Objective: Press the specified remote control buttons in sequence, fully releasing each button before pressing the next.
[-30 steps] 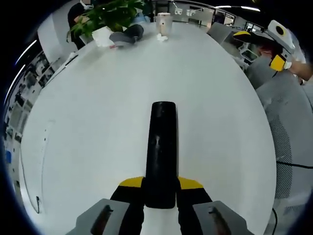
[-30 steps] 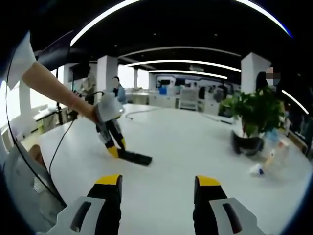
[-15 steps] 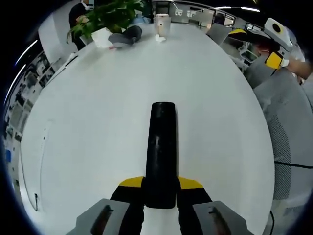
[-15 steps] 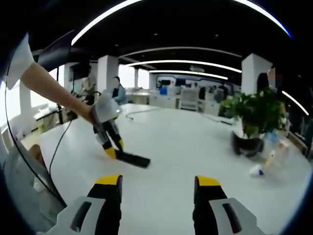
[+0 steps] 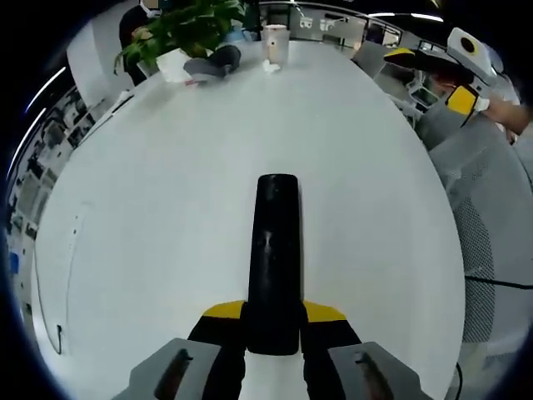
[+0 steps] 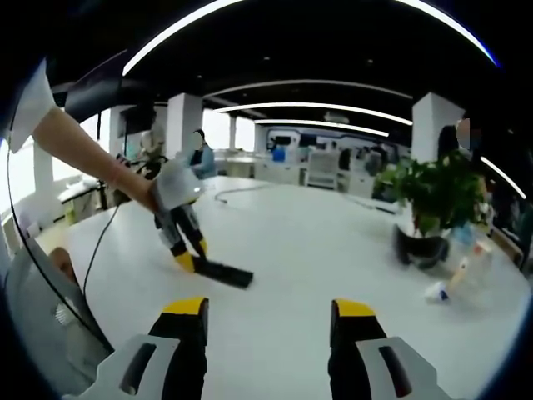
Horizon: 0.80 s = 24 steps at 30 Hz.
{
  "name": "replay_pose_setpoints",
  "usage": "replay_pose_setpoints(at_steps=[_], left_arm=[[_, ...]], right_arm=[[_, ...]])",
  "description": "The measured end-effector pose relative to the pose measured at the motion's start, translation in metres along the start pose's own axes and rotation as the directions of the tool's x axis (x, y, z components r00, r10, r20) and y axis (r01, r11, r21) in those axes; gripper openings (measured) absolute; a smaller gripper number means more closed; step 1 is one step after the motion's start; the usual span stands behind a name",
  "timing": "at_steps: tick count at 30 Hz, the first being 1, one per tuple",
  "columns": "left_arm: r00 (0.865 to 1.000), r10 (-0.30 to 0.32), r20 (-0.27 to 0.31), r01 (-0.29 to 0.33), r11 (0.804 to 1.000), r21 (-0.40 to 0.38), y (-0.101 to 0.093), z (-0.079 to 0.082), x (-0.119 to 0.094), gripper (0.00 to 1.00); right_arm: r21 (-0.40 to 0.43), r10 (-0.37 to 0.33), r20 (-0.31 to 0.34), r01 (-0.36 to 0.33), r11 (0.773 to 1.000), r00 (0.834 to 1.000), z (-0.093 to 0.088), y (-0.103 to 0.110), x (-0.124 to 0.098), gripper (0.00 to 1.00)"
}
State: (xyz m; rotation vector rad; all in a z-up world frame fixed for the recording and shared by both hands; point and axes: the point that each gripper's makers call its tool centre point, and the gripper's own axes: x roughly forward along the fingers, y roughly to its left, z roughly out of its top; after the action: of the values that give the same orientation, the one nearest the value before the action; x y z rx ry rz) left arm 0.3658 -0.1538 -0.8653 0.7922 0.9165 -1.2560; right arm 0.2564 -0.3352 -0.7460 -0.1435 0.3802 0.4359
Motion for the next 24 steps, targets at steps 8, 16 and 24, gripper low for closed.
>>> replay_pose_setpoints(at_steps=[8,16,24], left_arm=[[1.000,0.003,0.007,-0.003,1.000,-0.008,-0.006,-0.001,-0.001,0.24],[1.000,0.003,0.014,-0.003,1.000,-0.005,-0.013,-0.003,-0.001,0.24],[1.000,0.004,0.020,-0.004,1.000,-0.010,-0.018,-0.004,-0.001,0.24]], right_arm=[[-0.007,0.003,-0.001,-0.003,1.000,1.000,0.000,0.001,0.000,0.56],[-0.014,0.007,0.000,-0.007,1.000,1.000,0.000,0.002,0.000,0.56],[-0.018,0.009,0.000,-0.009,1.000,1.000,0.000,0.003,0.001,0.56]])
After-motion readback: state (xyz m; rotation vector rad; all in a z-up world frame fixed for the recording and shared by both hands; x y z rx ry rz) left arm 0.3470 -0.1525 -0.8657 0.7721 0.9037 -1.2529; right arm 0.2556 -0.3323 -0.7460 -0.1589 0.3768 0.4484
